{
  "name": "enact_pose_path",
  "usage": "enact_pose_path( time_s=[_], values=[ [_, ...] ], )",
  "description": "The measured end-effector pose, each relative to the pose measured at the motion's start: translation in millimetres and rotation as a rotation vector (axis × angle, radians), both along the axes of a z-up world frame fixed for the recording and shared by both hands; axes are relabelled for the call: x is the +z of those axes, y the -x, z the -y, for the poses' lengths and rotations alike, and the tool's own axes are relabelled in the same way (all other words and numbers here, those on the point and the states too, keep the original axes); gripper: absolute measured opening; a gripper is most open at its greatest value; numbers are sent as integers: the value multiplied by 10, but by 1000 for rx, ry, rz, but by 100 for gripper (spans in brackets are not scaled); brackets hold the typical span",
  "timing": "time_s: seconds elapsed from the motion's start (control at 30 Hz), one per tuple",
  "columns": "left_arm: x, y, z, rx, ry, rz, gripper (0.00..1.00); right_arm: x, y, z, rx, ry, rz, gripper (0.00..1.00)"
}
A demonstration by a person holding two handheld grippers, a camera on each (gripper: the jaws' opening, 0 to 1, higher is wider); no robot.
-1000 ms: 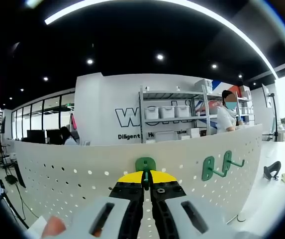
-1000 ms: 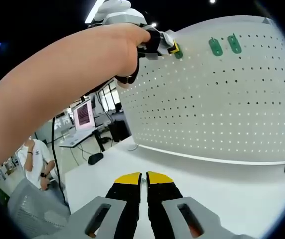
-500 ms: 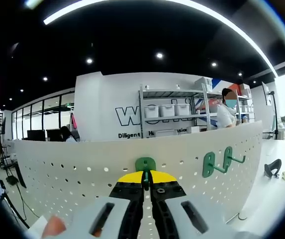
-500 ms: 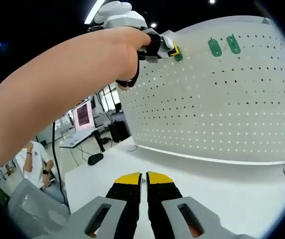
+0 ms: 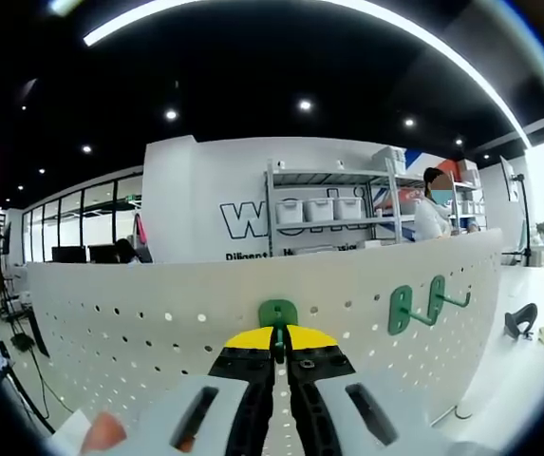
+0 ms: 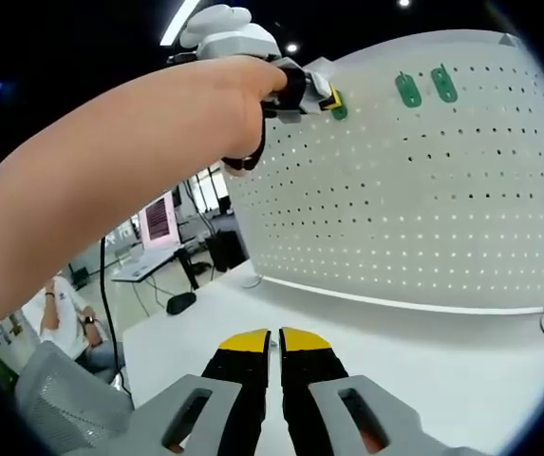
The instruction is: Insert the hook assembly into the mounting plate slot until the hook locks in place.
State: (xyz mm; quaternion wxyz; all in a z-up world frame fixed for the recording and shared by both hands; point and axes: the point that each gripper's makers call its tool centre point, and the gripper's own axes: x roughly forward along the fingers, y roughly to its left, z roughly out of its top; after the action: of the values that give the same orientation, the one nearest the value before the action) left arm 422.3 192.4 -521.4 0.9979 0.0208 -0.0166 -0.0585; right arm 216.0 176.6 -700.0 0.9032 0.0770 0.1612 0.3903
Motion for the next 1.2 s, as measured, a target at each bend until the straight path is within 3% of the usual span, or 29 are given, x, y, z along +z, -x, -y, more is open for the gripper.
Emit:
enact_pose_path(
  time_s=[1.2],
  values=[
    [-34, 12, 22, 6, 0, -23, 3, -26, -7, 23, -2, -7, -9, 2]
  ],
)
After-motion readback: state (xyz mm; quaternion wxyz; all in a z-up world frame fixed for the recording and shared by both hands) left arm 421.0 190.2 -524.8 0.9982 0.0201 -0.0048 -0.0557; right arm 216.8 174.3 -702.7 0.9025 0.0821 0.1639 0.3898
